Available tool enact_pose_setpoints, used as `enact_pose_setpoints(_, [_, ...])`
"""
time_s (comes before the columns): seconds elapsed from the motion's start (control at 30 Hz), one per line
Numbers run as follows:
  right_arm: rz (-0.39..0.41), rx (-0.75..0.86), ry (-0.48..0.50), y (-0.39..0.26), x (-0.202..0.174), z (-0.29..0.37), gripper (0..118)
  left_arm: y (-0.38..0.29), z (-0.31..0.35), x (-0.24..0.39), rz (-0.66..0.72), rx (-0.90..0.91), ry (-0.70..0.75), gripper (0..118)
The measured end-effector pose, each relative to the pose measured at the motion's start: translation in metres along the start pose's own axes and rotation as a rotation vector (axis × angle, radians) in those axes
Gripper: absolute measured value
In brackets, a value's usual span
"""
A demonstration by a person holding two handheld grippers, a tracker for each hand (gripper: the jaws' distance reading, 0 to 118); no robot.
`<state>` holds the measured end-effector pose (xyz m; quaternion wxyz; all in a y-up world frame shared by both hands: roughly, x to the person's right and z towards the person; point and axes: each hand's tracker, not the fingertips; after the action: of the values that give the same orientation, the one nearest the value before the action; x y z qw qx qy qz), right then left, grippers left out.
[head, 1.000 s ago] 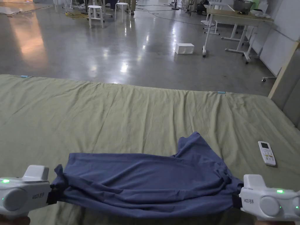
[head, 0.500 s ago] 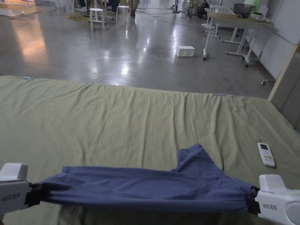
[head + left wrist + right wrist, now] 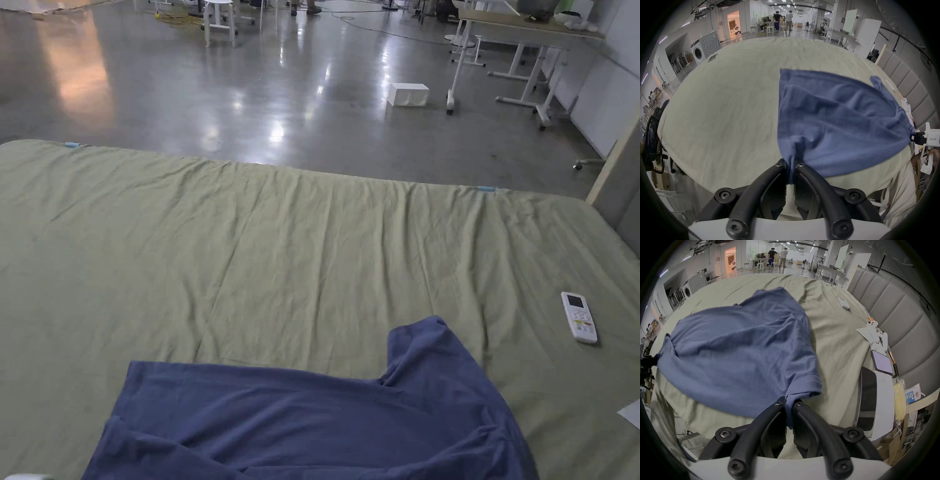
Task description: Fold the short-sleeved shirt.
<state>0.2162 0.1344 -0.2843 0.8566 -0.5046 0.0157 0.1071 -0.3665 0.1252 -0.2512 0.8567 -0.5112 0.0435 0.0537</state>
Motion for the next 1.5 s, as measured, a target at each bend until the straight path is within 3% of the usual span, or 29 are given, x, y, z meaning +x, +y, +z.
enact_pose_setpoints(0.13, [0.022, 0.012, -0.026, -0.007, -0.006, -0.014, 8, -0.012, -0.015, 0.005, -0.011, 0.015, 0.035, 8])
enact_pose_setpoints(0.2, [0.033, 0.042, -0.041, -0.009, -0.010, -0.016, 22, -0.012, -0.013, 0.008, -0.024, 0.022, 0.046, 9])
enact_pose_setpoints(0.23, [0.051, 0.040, -0.072, -0.009, -0.012, -0.015, 34, -0.012, -0.013, 0.009, -0.034, 0.026, 0.048, 11])
enact_pose_setpoints(0.3, [0.072, 0.044, -0.138, -0.004, -0.014, -0.009, 72, -0.007, -0.009, 0.009, -0.041, 0.026, 0.049, 29])
enact_pose_setpoints(0.33, [0.070, 0.055, -0.141, -0.001, -0.014, -0.003, 82, -0.004, -0.002, 0.012, -0.042, 0.036, 0.053, 41])
enact_pose_setpoints(0.37, [0.057, 0.078, -0.135, 0.004, -0.013, 0.004, 84, 0.000, 0.003, 0.013, -0.045, 0.060, 0.064, 55])
enact_pose_setpoints(0.7, [-0.095, 0.642, -0.076, 0.074, -0.044, 0.076, 85, 0.068, 0.050, 0.057, -0.001, 0.482, 0.026, 59])
enact_pose_setpoints(0.8, [-0.114, 0.781, -0.063, 0.091, -0.058, 0.091, 79, 0.083, 0.065, 0.075, 0.002, 0.606, 0.011, 58])
enact_pose_setpoints(0.83, [-0.112, 0.813, -0.057, 0.096, -0.063, 0.094, 71, 0.087, 0.071, 0.080, 0.000, 0.646, 0.012, 57])
enact_pose_setpoints(0.87, [-0.112, 0.856, -0.060, 0.100, -0.068, 0.098, 53, 0.091, 0.075, 0.086, -0.009, 0.682, 0.019, 54])
enact_pose_setpoints(0.93, [-0.094, 0.931, -0.084, 0.106, -0.078, 0.104, 27, 0.094, 0.084, 0.096, -0.033, 0.761, 0.040, 39])
enact_pose_setpoints(0.97, [-0.072, 0.972, -0.107, 0.110, -0.083, 0.108, 20, 0.096, 0.088, 0.101, -0.044, 0.789, 0.056, 22])
enact_pose_setpoints(1.07, [-0.092, 1.012, -0.093, 0.115, -0.092, 0.112, 1, 0.097, 0.096, 0.108, -0.023, 0.859, 0.087, 4])
enact_pose_setpoints(1.3, [-0.092, 1.049, -0.116, 0.129, -0.102, 0.110, 0, 0.097, 0.097, 0.108, -0.040, 0.864, 0.077, 0])
enact_pose_setpoints(1.5, [-0.090, 1.013, -0.103, 0.138, -0.102, 0.100, 0, 0.118, 0.065, 0.074, 0.005, 0.673, 0.071, 0])
